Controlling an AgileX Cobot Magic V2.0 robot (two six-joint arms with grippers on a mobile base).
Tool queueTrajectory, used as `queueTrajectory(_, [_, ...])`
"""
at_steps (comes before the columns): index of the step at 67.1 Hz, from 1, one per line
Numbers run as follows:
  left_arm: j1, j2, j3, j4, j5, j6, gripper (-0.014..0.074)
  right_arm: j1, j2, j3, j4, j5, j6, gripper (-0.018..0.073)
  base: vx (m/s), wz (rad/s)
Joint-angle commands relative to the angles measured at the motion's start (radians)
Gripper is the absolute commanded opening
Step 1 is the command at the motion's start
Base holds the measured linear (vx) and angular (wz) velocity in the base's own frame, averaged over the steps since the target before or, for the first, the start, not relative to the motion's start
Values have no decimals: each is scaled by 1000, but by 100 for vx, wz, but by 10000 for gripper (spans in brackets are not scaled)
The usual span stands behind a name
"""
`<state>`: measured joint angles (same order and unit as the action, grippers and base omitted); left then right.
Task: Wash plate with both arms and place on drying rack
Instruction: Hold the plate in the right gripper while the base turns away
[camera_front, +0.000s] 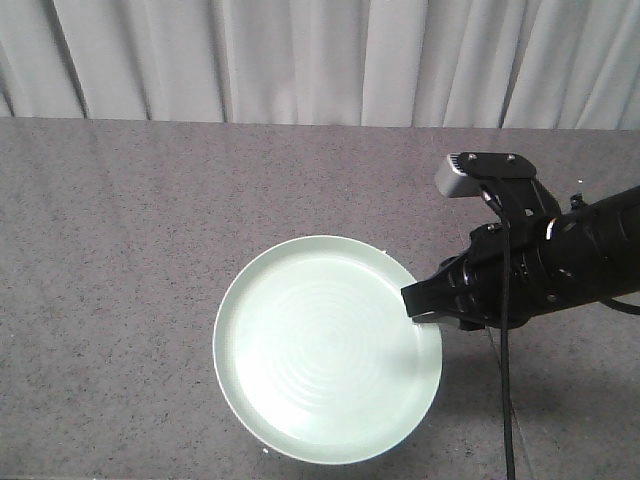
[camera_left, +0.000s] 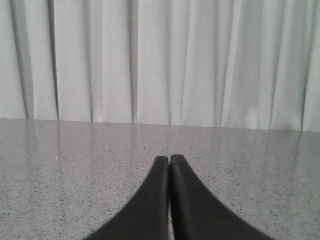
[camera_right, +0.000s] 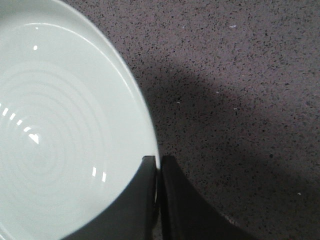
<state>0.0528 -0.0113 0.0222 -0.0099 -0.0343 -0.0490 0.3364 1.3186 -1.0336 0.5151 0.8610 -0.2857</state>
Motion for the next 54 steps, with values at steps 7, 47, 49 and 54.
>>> queueTrajectory(7, [1, -13, -28, -8, -73, -5, -6, -1, -29, -30, 32, -33, -3, -1, 0, 0])
queueTrajectory(47, [1, -13, -28, -8, -73, -5, -6, -1, -29, -30, 32, -33, -3, -1, -1, 5])
queueTrajectory(49, [1, -13, -28, -8, -73, -5, -6, -1, -29, -30, 32, -33, -3, -1, -4, 17])
queueTrajectory(54, [1, -13, -28, -8, -73, -5, -6, -1, -29, -30, 32, -33, -3, -1, -5, 20])
